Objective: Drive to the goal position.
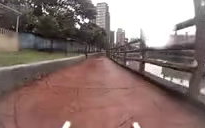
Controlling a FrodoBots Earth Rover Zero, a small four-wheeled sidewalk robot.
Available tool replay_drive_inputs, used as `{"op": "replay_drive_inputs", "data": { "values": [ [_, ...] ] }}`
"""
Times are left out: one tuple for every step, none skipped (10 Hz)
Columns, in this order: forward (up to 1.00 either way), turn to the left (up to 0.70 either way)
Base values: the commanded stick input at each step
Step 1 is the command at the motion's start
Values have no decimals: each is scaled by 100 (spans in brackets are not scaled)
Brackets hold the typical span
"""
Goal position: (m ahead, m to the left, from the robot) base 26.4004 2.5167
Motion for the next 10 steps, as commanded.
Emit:
{"op": "replay_drive_inputs", "data": {
  "values": [
    [50,0],
    [50,0],
    [50,0],
    [50,0],
    [50,0],
    [50,0],
    [50,0],
    [50,0],
    [50,0],
    [50,0]
  ]
}}
